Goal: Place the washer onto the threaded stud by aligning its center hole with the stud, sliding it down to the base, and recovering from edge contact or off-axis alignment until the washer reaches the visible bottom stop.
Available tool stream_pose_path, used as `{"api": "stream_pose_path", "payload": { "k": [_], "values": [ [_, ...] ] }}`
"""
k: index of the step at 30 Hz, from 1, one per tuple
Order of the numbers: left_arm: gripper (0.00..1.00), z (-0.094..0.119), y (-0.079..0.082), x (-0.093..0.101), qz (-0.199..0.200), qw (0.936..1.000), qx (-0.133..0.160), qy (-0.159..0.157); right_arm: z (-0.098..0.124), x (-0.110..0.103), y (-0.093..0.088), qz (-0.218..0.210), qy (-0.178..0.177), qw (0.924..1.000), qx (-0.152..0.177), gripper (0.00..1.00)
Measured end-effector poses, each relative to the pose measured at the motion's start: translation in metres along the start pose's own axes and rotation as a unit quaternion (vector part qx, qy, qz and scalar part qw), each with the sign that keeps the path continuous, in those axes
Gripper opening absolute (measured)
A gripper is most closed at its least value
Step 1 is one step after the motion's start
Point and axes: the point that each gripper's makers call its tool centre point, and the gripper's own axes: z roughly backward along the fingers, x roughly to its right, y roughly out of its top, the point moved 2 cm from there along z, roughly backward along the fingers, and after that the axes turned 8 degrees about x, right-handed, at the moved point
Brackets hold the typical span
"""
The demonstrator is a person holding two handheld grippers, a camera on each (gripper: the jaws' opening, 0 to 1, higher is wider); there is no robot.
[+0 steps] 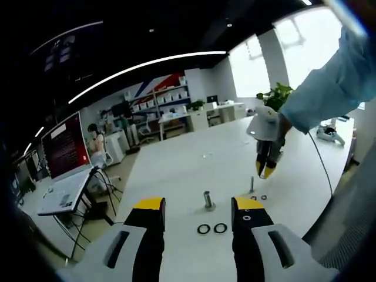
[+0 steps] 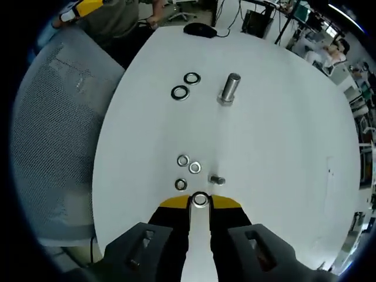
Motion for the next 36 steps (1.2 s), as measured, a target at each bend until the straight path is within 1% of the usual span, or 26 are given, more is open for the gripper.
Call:
{"api": "stream_pose_path", "payload": {
  "k": [5,8,14,16,19,23,36],
  "values": [
    [0.43,0.000,0.000,0.000,0.001,1.0000,0.001,0.001,0.003,0.011,0.009,0.000,-0.006,1.0000,0.004,0.12],
    [0.43,0.000,0.000,0.000,0.001,1.0000,0.000,0.000,0.002,0.016,0.013,0.005,-0.009,0.9999,0.001,0.12],
    [0.43,0.000,0.000,-0.001,0.002,1.0000,0.001,0.000,-0.005,0.016,0.015,0.005,-0.004,1.0000,-0.002,0.12],
    [0.43,0.000,0.000,-0.001,0.002,1.0000,0.000,0.000,-0.008,0.014,0.014,0.002,0.002,1.0000,-0.005,0.12],
    [0.43,0.000,-0.001,-0.001,0.002,1.0000,0.000,0.000,-0.012,0.015,0.010,0.007,0.001,0.9999,-0.014,0.12],
    [0.43,-0.001,-0.001,-0.001,0.002,1.0000,0.000,0.001,-0.015,0.016,0.010,0.001,0.000,1.0000,-0.009,0.12],
    [0.43,-0.001,-0.002,-0.002,0.002,1.0000,-0.004,0.002,-0.024,0.013,0.005,-0.003,0.014,0.9997,-0.021,0.12]
  ]
}}
